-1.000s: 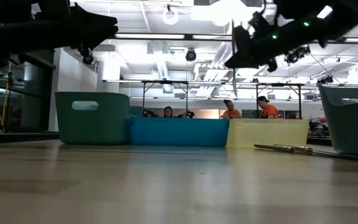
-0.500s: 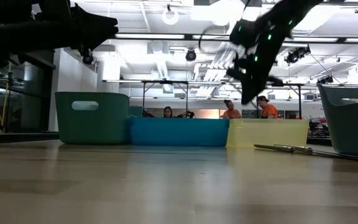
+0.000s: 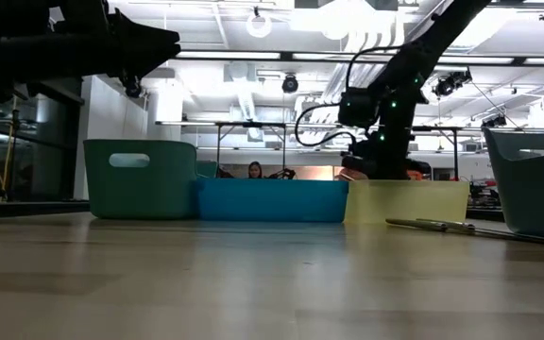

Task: Sort silverware by color (type)
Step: Put the gold knife into the yellow bin

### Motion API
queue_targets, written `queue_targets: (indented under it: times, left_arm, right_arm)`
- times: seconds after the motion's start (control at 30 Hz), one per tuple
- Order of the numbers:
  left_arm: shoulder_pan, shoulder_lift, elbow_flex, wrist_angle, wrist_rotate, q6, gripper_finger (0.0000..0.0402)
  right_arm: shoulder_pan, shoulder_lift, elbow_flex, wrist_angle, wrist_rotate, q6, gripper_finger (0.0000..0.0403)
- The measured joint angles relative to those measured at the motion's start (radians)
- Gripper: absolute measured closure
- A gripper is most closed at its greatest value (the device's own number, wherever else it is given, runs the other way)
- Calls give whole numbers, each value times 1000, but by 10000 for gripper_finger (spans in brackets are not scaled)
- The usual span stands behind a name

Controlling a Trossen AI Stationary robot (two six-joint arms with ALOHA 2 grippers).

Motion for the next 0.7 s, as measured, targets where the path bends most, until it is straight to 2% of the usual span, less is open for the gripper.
queue_targets:
  times: [0.3,0.5,0.7]
  left_arm:
    - [0,0,0,-6,0,-1,243]
    - [0,0,0,-26,0,-1,243]
    - [0,0,0,-27,0,0,243]
  right_arm:
    - [1,1,0,2,-3,-1,344]
    - [1,-10,0,-8,-8,-72,338]
    - [44,-142,-15,-26,44,-176,337]
